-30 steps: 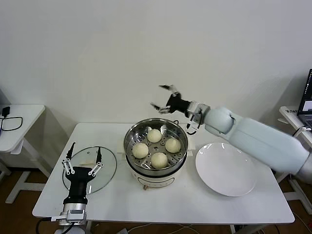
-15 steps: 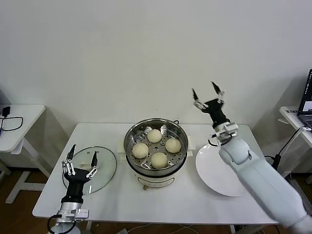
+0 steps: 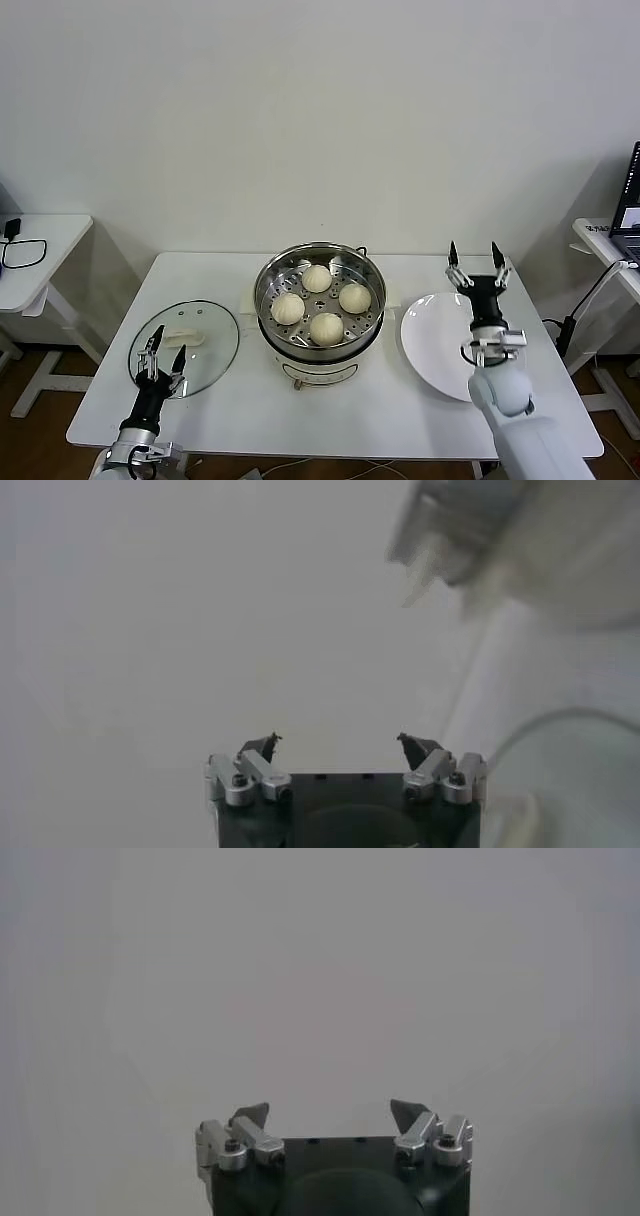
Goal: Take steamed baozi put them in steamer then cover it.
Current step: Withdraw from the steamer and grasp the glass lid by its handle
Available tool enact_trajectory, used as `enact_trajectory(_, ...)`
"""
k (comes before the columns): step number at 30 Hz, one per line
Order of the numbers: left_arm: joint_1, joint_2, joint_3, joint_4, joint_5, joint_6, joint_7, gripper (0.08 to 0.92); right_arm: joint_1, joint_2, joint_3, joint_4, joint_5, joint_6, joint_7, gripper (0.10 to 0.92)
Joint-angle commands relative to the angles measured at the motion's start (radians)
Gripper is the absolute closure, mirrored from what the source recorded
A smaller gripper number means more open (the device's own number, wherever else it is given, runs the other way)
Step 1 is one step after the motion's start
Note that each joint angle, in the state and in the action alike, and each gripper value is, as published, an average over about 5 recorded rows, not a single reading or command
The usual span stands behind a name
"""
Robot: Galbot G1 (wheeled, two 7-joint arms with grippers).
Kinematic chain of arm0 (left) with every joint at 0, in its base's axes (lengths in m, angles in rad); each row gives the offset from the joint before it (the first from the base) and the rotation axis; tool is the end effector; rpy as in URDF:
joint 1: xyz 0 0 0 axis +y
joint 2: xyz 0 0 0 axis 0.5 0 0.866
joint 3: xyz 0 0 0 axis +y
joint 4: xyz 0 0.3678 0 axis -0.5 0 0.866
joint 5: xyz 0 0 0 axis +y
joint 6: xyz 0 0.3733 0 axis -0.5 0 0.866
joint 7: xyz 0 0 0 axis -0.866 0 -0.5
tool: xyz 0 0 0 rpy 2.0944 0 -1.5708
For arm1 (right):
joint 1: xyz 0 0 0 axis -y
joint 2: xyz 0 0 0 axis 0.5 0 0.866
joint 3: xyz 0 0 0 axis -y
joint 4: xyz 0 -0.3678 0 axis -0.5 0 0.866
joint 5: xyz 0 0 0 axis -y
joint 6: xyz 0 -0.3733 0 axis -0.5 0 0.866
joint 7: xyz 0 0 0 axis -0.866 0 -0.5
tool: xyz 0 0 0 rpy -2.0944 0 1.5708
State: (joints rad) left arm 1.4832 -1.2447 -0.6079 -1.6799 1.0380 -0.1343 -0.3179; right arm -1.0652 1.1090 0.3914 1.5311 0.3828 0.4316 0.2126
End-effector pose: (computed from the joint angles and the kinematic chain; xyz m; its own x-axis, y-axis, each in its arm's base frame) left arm 0.2085 0.1344 -0.4280 -0.9993 0.0209 -0.0325 -0.0272 0.2150 0.9762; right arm 0.3631 -0.1265 -0.3710 -0.9431 0.0851 -0.3214 0.0922 0.9957 -0.0068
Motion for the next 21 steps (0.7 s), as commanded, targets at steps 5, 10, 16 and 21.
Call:
enact_trajectory(5, -0.116, 0.011, -0.005, 0.219, 0.193, 0.014, -0.051, 0.177, -0.158, 0.083, 0.124, 0.007, -0.032, 0.021, -0.026, 0.203)
enact_trajectory(10, -0.153, 0.010, 0.006, 0.243, 0.213, 0.012, -0.059, 0.177, -0.161, 0.095, 0.115, 0.000, -0.044, 0.022, -0.032, 0.203)
enact_trajectory(16, -0.201, 0.015, 0.014, 0.291, 0.231, 0.009, -0.062, 0.177, -0.163, 0.104, 0.112, -0.004, -0.052, 0.021, -0.035, 0.203)
enact_trajectory(21, -0.220, 0.020, 0.017, 0.315, 0.231, 0.011, -0.063, 0.177, -0.164, 0.105, 0.112, -0.006, -0.057, 0.021, -0.037, 0.203)
